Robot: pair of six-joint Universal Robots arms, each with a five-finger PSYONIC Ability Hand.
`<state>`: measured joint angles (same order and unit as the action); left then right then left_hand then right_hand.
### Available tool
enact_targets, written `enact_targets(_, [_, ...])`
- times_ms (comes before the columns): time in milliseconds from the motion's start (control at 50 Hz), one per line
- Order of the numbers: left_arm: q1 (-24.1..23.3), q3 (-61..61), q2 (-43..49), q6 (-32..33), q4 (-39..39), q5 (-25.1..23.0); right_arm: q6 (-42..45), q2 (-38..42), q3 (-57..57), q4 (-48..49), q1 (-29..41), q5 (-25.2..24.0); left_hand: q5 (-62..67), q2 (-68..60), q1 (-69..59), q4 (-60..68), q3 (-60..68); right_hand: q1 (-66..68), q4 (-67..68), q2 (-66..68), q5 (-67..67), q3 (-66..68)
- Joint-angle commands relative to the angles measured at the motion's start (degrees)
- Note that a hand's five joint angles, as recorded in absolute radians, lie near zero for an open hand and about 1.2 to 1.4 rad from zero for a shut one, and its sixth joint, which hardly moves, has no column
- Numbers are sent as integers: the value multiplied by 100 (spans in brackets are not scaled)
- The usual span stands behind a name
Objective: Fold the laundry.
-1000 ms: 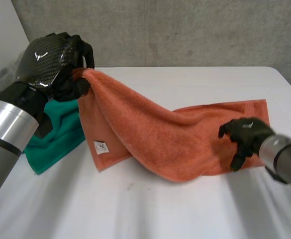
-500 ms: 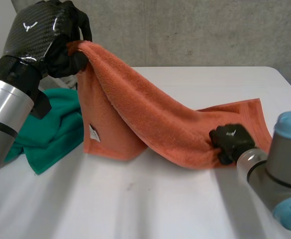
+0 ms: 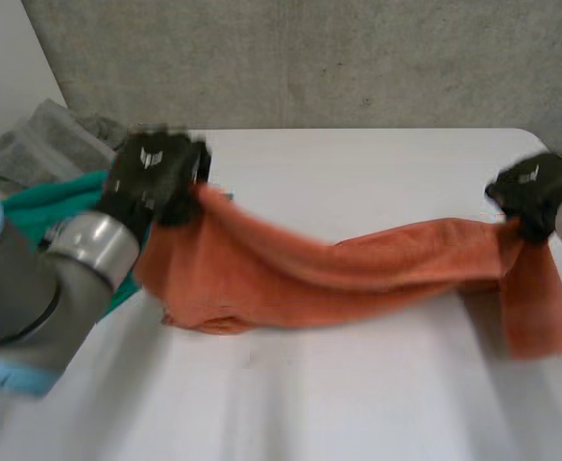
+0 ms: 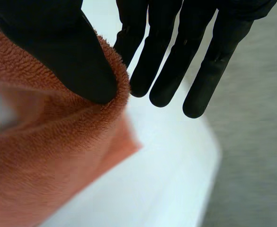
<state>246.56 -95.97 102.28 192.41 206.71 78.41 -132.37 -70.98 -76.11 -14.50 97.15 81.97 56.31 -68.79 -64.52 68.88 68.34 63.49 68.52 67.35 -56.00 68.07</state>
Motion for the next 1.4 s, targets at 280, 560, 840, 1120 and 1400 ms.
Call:
enact_targets(280, [190, 1899, 371, -679, 1444, 262, -1468, -523, 1536, 1736, 50, -1365, 1369, -1121, -1548, 1112, 1166, 1651, 1148, 1265, -1400, 1193])
enact_targets(560, [173, -659, 634, -547, 1170, 201, 825, 1234, 976, -975, -399, -1958, 1369, -1121, -1548, 1112, 1166, 1651, 1148, 1265, -1400, 1193])
enact_targets(840, [129, -800, 566, -345, 1162, 245, -1409, 643, -271, 1966, -170, -955, 1369, -1121, -1548, 1112, 1166, -5349, -5852, -5735, 5600, -5807])
enact_targets(1120, [94, -1178, -77, -415, 1118, 201, -1864, -795, -1767, 432, -1066, -893, 1369, -1121, -1548, 1112, 1166, -5349, -5852, -5735, 5600, -5807])
enact_targets(1400, [164, -1082, -59, -415, 1118, 192, -211, -392, -3235, 2064, -2042, -1262, 1369, -1121, -1548, 1112, 1166, -3726, -4229, -4113, 3977, -4185])
